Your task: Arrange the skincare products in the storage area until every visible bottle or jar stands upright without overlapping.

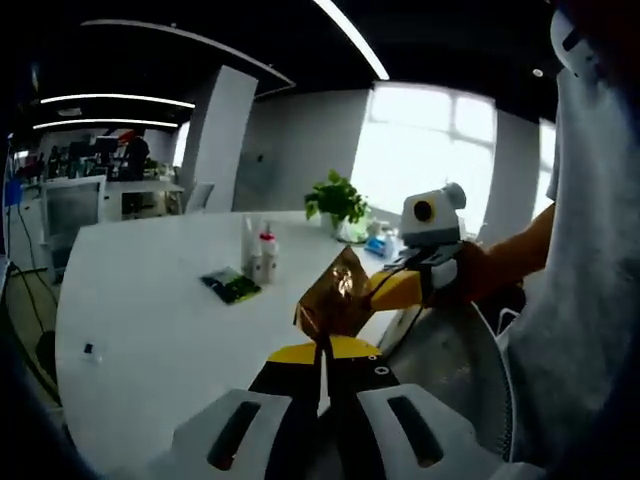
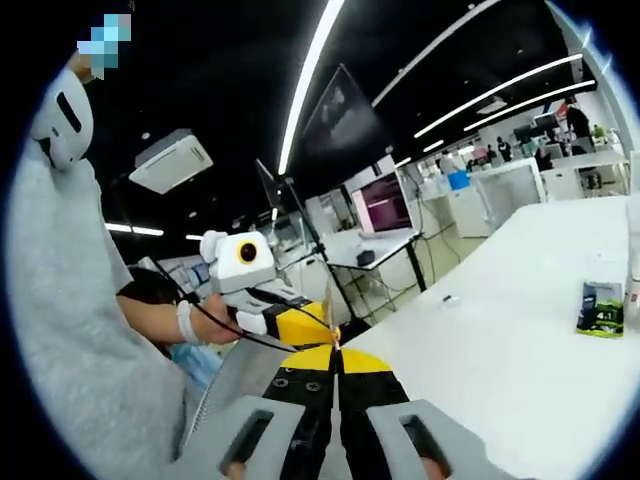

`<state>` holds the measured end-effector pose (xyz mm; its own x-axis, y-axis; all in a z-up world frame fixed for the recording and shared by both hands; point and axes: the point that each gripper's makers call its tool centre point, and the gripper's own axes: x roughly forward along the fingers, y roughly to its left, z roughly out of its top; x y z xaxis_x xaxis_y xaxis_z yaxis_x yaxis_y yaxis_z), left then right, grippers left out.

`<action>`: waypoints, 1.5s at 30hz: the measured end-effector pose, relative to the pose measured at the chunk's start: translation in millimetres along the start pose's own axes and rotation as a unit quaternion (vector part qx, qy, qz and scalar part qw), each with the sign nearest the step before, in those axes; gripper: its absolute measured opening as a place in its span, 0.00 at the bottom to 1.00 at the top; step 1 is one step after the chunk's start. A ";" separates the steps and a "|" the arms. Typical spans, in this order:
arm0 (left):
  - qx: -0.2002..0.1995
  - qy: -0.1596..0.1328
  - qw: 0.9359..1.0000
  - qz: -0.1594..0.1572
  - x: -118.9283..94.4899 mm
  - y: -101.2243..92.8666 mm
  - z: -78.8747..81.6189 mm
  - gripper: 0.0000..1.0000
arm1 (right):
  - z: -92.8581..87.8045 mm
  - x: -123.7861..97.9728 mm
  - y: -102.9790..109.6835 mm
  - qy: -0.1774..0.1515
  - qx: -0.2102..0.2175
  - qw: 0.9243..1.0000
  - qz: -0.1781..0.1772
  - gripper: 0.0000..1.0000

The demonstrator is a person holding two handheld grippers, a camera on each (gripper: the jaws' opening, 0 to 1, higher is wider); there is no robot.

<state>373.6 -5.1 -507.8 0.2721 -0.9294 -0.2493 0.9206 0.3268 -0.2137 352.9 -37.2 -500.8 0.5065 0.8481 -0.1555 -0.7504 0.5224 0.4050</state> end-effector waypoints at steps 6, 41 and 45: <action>-0.002 -0.002 1.000 -0.003 -1.1 -1.7 2.0 0.00 | -3.7 0.7 -1.3 0.010 -0.004 1.000 -0.003 0.00; 0.036 0.043 0.997 -0.046 9.0 -16.3 -18.2 0.01 | 3.1 0.4 7.8 -0.009 0.010 1.000 0.026 0.00; 0.040 0.045 0.997 -0.049 8.9 -18.4 -18.9 0.02 | 4.2 0.9 10.0 -0.013 0.011 0.999 0.032 0.00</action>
<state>353.8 -16.2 -523.9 0.1564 -0.9358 -0.3159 0.9618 0.2170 -0.1668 347.6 -31.6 -493.1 0.4681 0.8773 -0.1059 -0.7721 0.4644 0.4338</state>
